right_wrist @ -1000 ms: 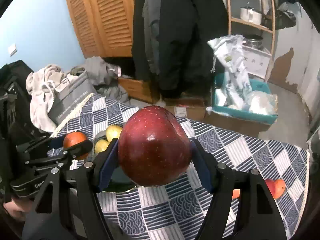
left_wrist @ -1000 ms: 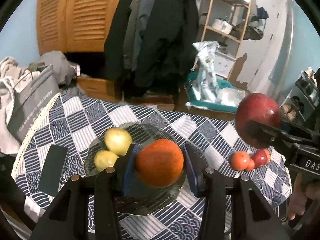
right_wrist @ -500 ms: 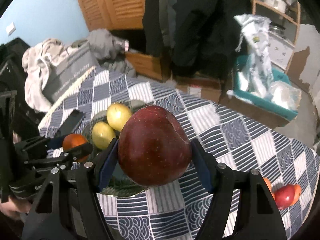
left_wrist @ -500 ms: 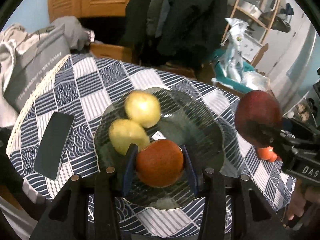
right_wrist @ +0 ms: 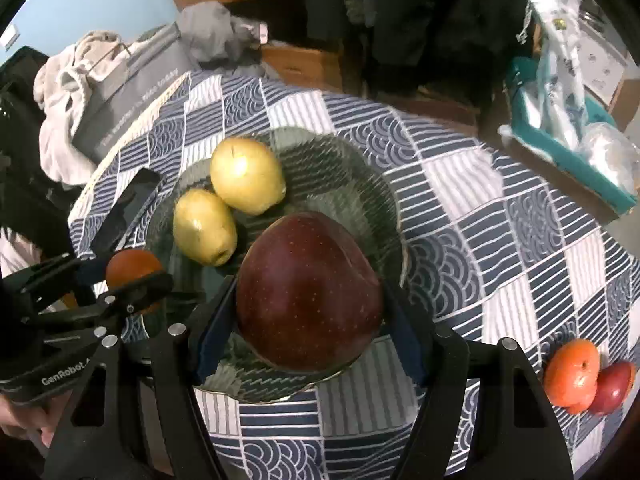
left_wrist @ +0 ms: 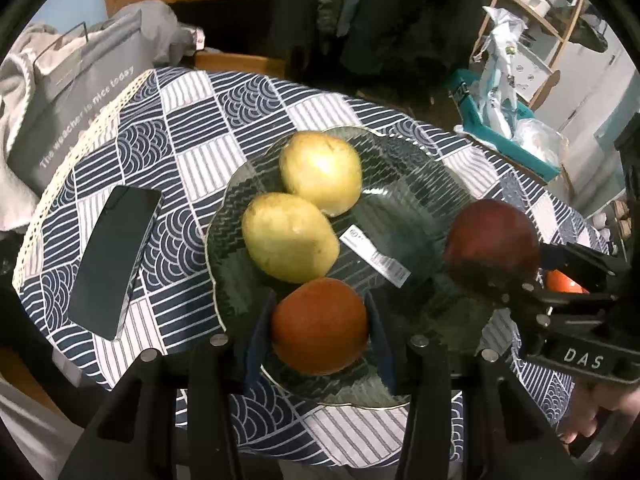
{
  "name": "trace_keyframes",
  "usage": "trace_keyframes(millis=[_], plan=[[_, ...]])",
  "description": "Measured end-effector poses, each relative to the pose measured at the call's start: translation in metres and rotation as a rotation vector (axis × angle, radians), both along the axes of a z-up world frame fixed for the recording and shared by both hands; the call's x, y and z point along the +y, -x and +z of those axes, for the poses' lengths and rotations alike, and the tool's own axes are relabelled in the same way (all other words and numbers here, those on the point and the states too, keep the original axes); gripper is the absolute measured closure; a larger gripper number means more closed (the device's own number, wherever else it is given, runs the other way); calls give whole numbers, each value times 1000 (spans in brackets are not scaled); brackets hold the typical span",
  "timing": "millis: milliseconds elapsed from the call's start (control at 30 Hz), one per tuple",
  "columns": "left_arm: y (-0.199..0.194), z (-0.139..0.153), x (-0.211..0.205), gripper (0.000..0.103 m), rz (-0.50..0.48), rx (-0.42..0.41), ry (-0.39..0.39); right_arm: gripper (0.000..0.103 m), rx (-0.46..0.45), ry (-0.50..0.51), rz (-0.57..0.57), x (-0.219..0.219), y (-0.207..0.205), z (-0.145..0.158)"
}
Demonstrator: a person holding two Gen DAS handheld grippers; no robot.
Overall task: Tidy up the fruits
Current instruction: 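Lower the apple and orange onto the glass plate and open both grippers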
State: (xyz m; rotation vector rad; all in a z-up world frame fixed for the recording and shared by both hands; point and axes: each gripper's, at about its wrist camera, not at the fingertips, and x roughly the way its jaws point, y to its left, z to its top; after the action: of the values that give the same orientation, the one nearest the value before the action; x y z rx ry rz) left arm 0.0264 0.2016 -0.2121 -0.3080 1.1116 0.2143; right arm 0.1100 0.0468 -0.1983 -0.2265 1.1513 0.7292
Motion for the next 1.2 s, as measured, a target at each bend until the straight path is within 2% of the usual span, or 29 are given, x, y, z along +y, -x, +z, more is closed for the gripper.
trace_keyframes(millis=[133,267,433,567,1067,1200], plan=[[1,-1,0,55,10,0,0,32,21,22,11,4,2,-9],[1,-2,-3,46,-1,3,-17,32,35,35,10,4,2,-15],[1,-4,-4,46,-4,15,-19,31,61,34,7,2,0,-20],[1,-4,-1,40,5,14,-18,31,81,37,13,4,0,-23],[3,5,-2,39,6,2,-12,31,76,39,47,8,10,-29],[4,10,0,38,17,-13,3,22,66,-26,2,-1,6,-19]])
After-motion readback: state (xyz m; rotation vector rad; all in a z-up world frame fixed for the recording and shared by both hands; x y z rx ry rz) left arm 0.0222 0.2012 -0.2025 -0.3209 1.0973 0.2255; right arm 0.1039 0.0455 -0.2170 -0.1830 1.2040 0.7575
